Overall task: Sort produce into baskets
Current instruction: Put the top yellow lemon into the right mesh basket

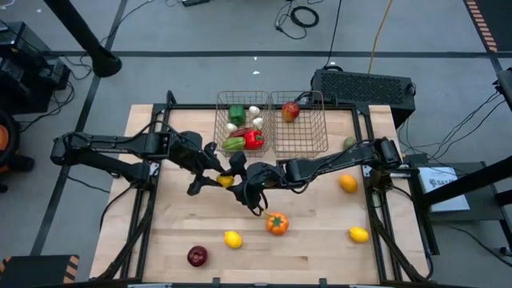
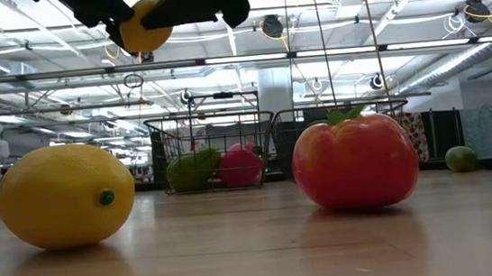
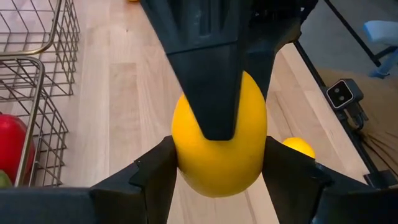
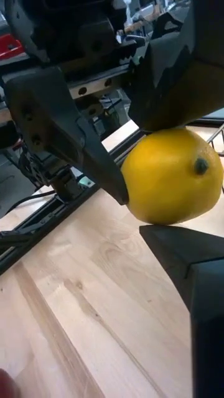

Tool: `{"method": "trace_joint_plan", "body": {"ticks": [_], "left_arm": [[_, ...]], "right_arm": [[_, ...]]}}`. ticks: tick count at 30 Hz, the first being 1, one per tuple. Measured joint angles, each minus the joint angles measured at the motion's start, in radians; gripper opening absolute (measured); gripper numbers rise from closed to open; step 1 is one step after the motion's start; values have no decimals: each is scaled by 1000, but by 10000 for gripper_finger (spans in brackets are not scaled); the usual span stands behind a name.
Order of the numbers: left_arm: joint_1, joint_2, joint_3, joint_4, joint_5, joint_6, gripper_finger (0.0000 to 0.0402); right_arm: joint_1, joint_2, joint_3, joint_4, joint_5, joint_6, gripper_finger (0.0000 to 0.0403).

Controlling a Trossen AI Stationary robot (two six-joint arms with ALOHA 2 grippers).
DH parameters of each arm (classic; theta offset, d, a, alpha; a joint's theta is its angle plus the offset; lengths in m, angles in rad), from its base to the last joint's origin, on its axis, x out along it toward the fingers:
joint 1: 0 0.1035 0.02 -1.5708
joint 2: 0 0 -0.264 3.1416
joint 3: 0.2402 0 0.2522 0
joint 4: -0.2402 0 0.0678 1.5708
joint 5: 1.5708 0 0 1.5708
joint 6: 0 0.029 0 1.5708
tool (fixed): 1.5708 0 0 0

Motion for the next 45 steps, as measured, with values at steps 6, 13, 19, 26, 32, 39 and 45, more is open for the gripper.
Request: {"method": "trace_joint_plan", "body": {"ticks": [6,13,19,26,32,39,45], "left_arm": [[0,-1,0,1,0,3,215],[0,-1,0,4,3,3,215],[-1,-1,0,13,-15,-14,215],[0,-15,-1,30,-55,-30,248],[1,-92,0,44,-154,-32,311],[1,-215,0,-30,-404,-60,335],[0,-280,0,-95,-433,-110,336]], "right_arm": [[-10,0,0,-11,-3,1,261],[-9,0,0,-13,-3,-4,220],[-7,-1,0,-14,5,-3,210],[-5,-1,0,-22,17,13,222],[5,-1,0,-81,51,63,223],[20,-24,-1,-268,188,154,223],[-8,-117,-1,-579,381,332,224]]}}
